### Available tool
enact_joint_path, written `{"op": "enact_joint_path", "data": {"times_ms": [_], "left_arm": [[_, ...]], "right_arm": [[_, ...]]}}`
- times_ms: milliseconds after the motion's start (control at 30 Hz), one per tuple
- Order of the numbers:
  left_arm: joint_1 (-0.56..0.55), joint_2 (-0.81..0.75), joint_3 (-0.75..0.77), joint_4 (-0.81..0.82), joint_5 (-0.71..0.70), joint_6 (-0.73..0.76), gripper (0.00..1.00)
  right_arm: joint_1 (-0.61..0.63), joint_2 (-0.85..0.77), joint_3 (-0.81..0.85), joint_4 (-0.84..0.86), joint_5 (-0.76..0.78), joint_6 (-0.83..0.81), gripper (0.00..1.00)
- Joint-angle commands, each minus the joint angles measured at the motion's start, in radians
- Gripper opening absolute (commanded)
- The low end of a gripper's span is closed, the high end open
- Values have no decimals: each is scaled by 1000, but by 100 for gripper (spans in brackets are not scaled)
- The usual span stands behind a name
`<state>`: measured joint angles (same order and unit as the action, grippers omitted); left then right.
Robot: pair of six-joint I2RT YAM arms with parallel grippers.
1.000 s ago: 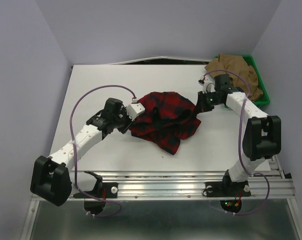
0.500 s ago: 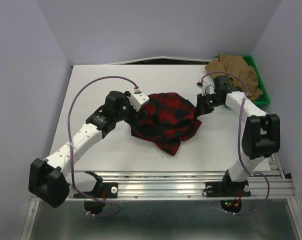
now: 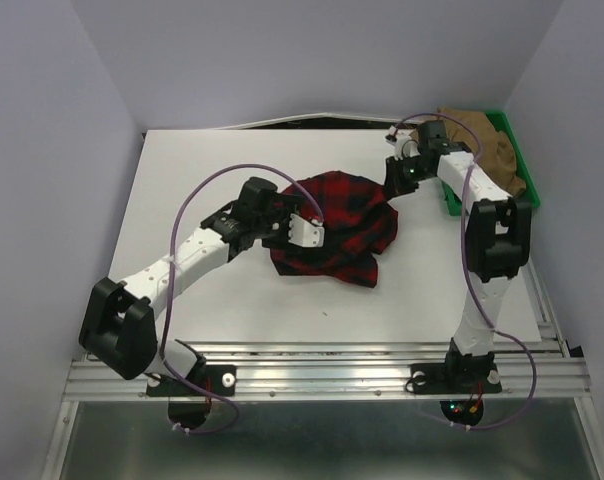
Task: Fold and stack the skirts
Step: Flatten the skirt out
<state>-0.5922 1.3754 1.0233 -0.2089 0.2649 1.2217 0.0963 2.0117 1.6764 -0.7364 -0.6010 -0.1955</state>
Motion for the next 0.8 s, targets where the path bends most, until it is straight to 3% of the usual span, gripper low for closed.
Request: {"op": "enact_joint_path", "data": {"times_ms": [0,100,267,400,433,600,733,767], "left_arm": [[-3,43,86,20,30,200,84],[-3,66,109,31,39,216,84],[-23,117,138,23,65,254,86],[-23,204,260,-52,100,249,85],[-23,223,285,-75,108,248,84],[-23,344,431,-164,149,193,77],[-21,393,494,-253,151,190,46],[-21,392,501,-267,157,194,44]], "right_arm": [[29,76,193,0,15,11,12],[55,128,343,-14,10,25,17],[66,182,500,-38,3,51,55],[66,108,459,-43,102,21,84],[50,82,432,-38,112,16,98],[-33,-74,284,-50,118,-11,100],[-67,-189,195,-121,99,-120,100],[-67,-215,169,-132,92,-137,100]]}}
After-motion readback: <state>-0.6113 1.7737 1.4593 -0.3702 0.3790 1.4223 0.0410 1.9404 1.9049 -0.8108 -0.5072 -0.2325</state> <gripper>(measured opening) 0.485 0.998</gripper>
